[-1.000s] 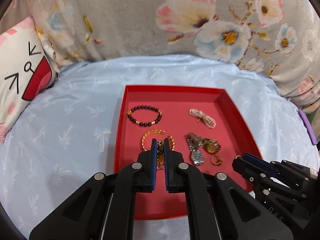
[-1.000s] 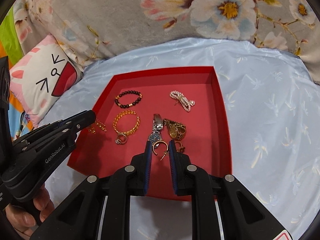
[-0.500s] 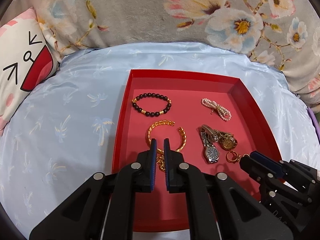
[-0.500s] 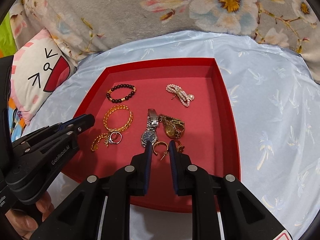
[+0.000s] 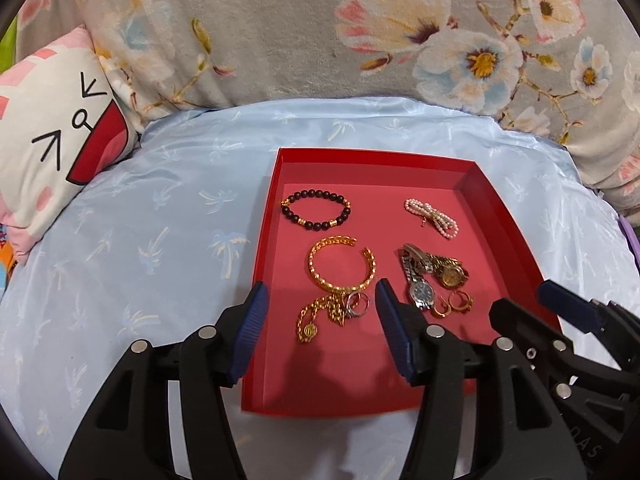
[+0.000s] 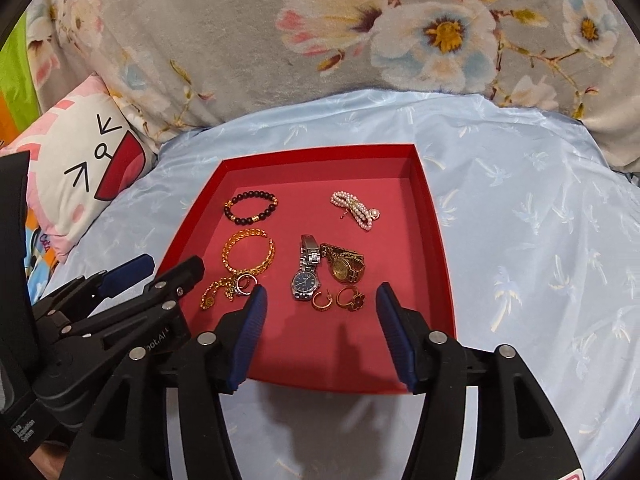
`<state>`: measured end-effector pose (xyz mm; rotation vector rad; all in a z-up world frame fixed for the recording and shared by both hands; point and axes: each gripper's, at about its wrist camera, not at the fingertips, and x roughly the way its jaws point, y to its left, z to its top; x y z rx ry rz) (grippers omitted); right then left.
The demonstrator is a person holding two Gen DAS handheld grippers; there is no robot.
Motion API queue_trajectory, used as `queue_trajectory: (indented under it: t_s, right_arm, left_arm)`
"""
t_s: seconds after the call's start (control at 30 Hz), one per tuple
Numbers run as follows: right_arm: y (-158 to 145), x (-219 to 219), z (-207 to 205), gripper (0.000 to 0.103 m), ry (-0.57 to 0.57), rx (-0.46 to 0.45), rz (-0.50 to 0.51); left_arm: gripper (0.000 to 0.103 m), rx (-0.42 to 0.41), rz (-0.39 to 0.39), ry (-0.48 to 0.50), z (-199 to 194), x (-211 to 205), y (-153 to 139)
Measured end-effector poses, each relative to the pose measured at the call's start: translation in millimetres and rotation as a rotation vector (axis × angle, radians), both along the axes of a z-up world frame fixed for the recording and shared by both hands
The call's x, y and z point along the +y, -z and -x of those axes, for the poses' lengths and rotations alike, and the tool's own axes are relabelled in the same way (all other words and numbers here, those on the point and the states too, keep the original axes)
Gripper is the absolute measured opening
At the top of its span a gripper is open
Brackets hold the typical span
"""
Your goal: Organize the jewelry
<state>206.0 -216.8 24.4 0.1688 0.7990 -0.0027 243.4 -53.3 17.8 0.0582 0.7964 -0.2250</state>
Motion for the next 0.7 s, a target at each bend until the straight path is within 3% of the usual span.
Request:
queue_trajectory:
  t_s: [0.13,0.7]
  right_arm:
    - [-5,2,16,0.06,0.015,-0.012,0.002]
    - [-19,17,79,0.06,0.032,-0.056,0.032]
  left_arm:
    - [0.058,-0.007,-0.002,-0.002,18,4,-5]
    - [0.058,-0.028,0.0,0.001,75,15,-18]
